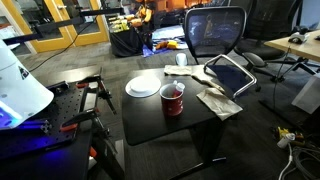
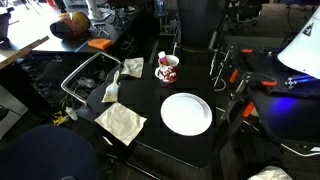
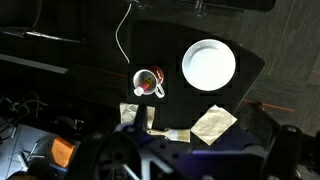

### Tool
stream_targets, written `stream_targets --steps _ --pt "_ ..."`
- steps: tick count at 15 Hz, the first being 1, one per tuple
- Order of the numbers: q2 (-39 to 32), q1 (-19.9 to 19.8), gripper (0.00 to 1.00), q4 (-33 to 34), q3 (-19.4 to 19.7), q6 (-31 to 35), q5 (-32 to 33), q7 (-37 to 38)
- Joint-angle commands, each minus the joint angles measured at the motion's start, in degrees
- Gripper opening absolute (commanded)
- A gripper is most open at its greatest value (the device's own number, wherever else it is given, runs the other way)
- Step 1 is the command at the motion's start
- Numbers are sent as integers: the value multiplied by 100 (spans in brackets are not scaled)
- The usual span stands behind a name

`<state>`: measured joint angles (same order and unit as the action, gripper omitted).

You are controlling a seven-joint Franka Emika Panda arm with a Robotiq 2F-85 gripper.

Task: Take the marker out of the mug and put it on the table

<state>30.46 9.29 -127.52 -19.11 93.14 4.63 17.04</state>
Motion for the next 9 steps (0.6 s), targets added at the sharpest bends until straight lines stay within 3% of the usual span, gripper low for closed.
stream_targets --steps 1,5,9 --pt "-142 -84 100 -95 58 38 38 403" --pt "-258 -174 100 -431 174 299 -95 865" --pt "-260 -299 100 -1057 321 1196 -280 1421"
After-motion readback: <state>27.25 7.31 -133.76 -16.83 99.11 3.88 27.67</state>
